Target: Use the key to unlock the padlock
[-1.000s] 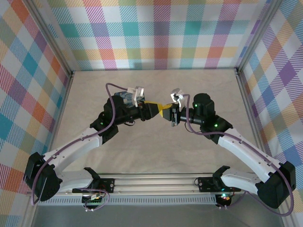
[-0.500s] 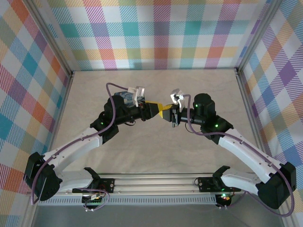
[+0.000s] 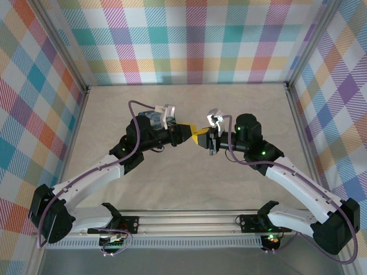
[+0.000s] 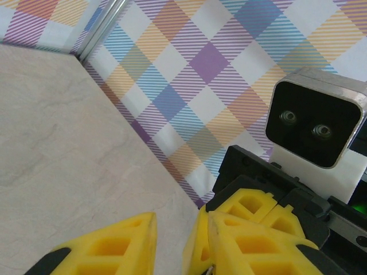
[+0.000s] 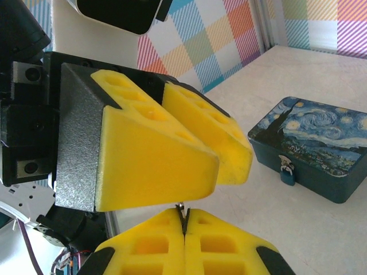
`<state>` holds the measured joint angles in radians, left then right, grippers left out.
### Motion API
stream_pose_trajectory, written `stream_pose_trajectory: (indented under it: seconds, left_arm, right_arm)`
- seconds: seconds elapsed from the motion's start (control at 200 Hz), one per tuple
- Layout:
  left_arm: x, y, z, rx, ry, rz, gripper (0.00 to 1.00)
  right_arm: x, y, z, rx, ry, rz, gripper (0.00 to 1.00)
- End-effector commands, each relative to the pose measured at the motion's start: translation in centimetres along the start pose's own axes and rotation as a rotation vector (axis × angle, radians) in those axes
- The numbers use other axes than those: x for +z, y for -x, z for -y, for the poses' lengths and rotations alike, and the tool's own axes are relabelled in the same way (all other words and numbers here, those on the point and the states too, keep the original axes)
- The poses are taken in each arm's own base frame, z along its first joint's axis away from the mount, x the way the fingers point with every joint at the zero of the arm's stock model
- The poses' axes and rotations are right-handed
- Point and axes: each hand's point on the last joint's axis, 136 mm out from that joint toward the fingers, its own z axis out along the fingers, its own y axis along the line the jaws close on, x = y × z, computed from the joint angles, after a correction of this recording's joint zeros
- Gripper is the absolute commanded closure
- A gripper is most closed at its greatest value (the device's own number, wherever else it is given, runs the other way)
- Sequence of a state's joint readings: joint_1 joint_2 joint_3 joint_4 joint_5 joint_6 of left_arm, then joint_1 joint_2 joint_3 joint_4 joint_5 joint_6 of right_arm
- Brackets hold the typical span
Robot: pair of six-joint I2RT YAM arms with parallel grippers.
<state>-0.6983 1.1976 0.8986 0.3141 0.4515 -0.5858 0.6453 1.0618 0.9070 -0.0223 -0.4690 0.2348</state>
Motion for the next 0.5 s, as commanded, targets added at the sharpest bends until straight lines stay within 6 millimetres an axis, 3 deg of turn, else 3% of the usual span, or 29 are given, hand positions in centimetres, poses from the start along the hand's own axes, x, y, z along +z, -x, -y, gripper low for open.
stream_pose_trajectory:
  seconds: [0.0,0.25,0.315,0.495]
  left_arm:
    - [-0.4,0.8,1.3,0.027,-0.023,0.032,0.74]
    - [-0.5,0.8,1.2,0.029,-0.019,0.032,0.95]
    - [-0.5,0.8,1.2,0.031,-0.016,0.034,1.00]
    - [-0.7,1.8,2.0,0.045,-0.019,0.053,1.00]
  right_arm:
    - [-0.5,0.9,-0.7,-0.007,0.015,0.020,1.00]
    - [-0.5,0.9,-0.2,0.014,-0.011,0.023,1.00]
    - [-0.6,1.0,-0.3,0.017,-0.009,0.022,0.92]
    - [-1.8,2.0,-0.8,0.057,0.059,0.059,0.73]
